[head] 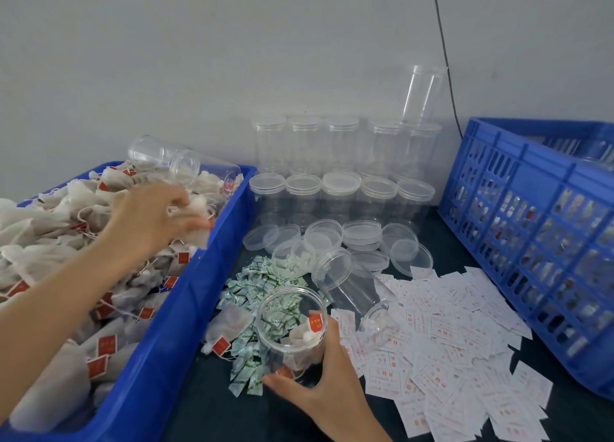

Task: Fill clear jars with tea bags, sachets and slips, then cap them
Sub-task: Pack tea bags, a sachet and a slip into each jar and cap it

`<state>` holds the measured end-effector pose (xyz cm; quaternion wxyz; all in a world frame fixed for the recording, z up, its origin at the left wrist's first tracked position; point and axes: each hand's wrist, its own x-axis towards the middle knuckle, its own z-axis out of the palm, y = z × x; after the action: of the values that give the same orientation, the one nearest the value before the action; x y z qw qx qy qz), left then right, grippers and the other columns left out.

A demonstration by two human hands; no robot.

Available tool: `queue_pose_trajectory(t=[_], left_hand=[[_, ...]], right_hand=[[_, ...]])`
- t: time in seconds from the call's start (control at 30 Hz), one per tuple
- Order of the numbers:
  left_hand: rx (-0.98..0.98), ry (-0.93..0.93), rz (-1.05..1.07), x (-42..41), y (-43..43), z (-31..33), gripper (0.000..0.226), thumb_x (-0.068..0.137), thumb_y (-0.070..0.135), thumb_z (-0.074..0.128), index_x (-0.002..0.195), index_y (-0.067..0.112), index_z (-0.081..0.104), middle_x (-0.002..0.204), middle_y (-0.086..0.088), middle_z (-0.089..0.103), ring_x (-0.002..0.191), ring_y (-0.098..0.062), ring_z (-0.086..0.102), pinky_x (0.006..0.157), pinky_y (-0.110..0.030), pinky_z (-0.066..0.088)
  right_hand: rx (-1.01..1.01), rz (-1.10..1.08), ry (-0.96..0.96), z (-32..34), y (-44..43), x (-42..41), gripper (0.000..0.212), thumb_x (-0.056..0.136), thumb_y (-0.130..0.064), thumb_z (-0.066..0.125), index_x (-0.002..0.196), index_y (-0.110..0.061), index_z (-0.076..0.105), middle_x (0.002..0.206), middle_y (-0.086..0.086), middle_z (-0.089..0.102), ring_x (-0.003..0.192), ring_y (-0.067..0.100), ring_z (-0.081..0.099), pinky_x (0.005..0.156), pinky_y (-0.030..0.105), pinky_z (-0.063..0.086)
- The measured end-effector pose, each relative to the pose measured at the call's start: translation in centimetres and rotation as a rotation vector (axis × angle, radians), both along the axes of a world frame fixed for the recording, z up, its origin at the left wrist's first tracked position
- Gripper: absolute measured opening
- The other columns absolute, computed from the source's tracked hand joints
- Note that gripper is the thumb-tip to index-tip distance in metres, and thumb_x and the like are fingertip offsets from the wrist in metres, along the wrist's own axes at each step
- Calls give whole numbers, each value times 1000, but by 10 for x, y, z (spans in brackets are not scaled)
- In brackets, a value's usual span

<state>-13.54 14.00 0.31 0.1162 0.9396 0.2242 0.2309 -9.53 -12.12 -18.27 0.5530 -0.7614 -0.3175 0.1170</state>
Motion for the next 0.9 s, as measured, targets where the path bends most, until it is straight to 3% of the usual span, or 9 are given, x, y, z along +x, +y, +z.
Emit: queue_pose_trajectory(t=[0.07,0.17,0.3,0.4,0.47,0.53,0.6,0.7,0.9], left_hand=[[-219,-111,-176,-1,-34,6,31,65,38,79,72,13,61,69,3,63,66,-16,57,66,-28,44],[-438,-2,-439,-4,-79,3,20,67,26,82,80,26,66,83,8,72,78,-10,69,72,-24,56],[-349,232,-614,-5,-104,-17,17,74,27,81,82,29,66,81,11,70,77,-2,65,73,-14,50],[-200,179,-426,-1,-75,-21,11,81,31,74,82,32,63,80,13,66,72,1,61,63,-14,47],[-78,114,-197,-2,-35,-23,9,86,22,70,85,25,61,90,9,67,78,-4,59,69,-17,45],[153,343,76,-9,8,-33,17,91,17,61,107,23,57,112,-1,64,96,-16,59,81,-30,49],[423,780,243,-22,36,-54,37,94,26,51,131,29,46,134,2,52,127,-19,46,97,-33,43],[635,921,233,-28,52,-81,39,96,38,46,135,33,45,142,12,44,140,-18,26,108,-32,27],[739,831,227,-19,46,-78,31,95,37,48,125,35,54,135,15,51,131,-12,38,104,-28,30]], right_hand=[[12,4,0,-1,0,0,98,54,-78,81,132,-59,26,124,-26,58,114,3,58,97,28,49],[39,13,-11,2,0,-1,91,56,-77,81,127,-65,26,122,-31,58,112,-1,59,92,18,48],[73,-1,-28,3,0,-2,75,61,-70,83,118,-60,35,102,-27,65,92,-1,65,77,9,47],[107,11,1,2,2,0,77,60,-66,86,117,-64,35,110,-26,64,98,0,66,80,13,51],[112,21,20,0,2,1,80,60,-66,87,120,-66,34,113,-25,63,101,3,67,82,19,55],[102,15,12,0,3,1,82,59,-69,86,122,-65,33,111,-25,63,98,4,67,82,21,55],[115,15,14,0,2,0,81,59,-68,86,122,-63,35,106,-25,64,88,3,67,79,18,54],[124,19,16,3,2,-1,79,60,-67,86,120,-64,35,109,-28,64,91,0,67,77,12,52],[123,26,33,4,1,-1,81,60,-67,87,121,-66,34,114,-28,64,98,2,67,80,11,51]])
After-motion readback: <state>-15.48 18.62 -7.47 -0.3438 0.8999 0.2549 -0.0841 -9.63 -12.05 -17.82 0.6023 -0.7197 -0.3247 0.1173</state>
